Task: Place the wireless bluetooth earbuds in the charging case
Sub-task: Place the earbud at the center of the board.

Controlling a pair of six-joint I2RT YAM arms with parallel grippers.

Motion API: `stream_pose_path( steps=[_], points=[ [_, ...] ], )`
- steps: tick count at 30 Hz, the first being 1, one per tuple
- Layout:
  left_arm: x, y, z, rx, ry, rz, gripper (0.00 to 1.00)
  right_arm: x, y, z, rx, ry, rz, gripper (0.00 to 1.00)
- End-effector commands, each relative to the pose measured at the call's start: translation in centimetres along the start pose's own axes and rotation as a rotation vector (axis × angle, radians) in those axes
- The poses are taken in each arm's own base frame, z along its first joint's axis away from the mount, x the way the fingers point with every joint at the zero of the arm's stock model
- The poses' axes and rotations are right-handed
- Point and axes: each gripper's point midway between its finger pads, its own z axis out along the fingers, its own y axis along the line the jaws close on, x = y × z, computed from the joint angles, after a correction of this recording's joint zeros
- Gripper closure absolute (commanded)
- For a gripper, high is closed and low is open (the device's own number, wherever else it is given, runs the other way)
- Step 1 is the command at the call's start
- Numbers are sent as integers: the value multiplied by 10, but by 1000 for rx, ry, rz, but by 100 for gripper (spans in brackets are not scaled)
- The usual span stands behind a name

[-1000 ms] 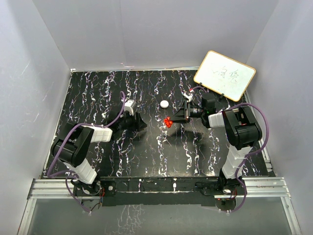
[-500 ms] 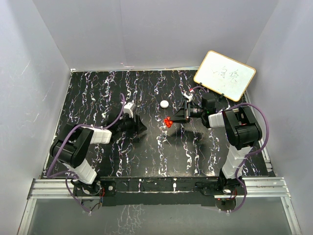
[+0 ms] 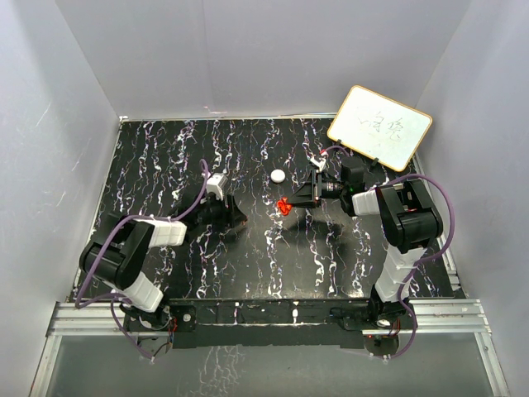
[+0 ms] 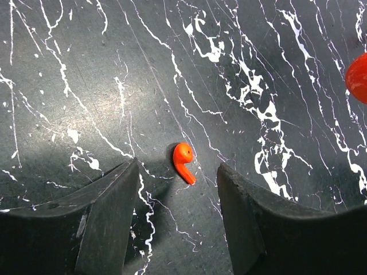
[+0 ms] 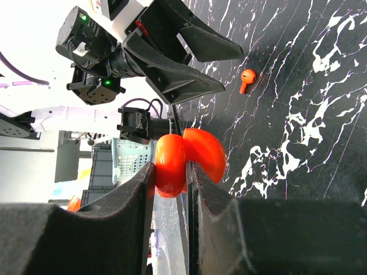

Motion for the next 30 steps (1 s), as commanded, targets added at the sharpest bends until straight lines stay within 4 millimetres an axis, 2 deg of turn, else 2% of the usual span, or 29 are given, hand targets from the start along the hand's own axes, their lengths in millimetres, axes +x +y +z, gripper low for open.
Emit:
stream_pose_path(
  steps=[1,9,20,30],
  points=[
    [-21,-3,-11,-20,-55,18,46,-12,16,-2,-26,-18,-95,100],
    [-20,1,-23,-104,-60,37,52,-13,16,-2,-24,-22,-96,100],
    [0,-11,-7,-263,16,96,55,-13,17,-3,-24,-24,-97,100],
    [9,2,-1,-345,55,110,55,-12,17,-3,-23,-26,-99,100]
  ],
)
